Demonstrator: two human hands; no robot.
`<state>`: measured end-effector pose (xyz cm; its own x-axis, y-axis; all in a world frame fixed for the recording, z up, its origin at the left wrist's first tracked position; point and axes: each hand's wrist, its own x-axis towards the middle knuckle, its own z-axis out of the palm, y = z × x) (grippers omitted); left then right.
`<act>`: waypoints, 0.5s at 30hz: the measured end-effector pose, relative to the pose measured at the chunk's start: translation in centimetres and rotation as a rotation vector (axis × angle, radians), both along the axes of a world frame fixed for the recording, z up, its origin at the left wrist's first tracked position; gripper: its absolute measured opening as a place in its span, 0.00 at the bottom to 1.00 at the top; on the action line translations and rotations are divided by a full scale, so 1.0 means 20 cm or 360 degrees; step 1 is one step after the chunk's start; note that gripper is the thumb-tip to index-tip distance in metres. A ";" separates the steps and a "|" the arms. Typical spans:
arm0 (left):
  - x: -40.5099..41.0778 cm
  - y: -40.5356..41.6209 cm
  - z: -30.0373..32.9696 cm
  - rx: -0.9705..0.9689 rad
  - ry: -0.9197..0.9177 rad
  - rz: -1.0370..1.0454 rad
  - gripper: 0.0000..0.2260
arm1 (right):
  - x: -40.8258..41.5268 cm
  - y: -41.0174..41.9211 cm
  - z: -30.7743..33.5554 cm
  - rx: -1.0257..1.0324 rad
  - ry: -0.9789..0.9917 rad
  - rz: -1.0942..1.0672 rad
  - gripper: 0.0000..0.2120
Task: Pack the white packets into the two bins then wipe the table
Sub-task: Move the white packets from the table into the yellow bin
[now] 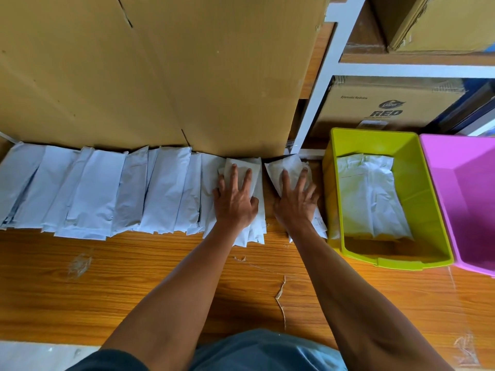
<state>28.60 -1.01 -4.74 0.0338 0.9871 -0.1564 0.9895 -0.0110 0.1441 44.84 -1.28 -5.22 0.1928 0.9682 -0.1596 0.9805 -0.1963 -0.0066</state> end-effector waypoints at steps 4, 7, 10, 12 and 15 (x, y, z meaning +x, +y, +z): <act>0.01 -0.01 0.02 0.0012 0.0002 -0.0004 0.37 | 0.00 0.00 0.03 0.0023 0.0038 0.0010 0.40; 0.03 -0.01 0.04 0.0055 0.0004 -0.0010 0.36 | -0.01 0.00 0.06 0.0103 0.0085 0.0017 0.39; 0.04 -0.03 0.07 0.0091 -0.0017 -0.0008 0.35 | -0.02 0.00 0.10 0.0220 0.0174 0.0006 0.37; 0.04 -0.03 0.10 0.0111 -0.0046 0.0002 0.35 | -0.03 0.00 0.14 0.0257 0.0229 0.0006 0.35; 0.05 -0.05 0.15 0.0162 -0.0065 0.0003 0.35 | -0.04 0.00 0.20 0.0274 0.0283 0.0026 0.34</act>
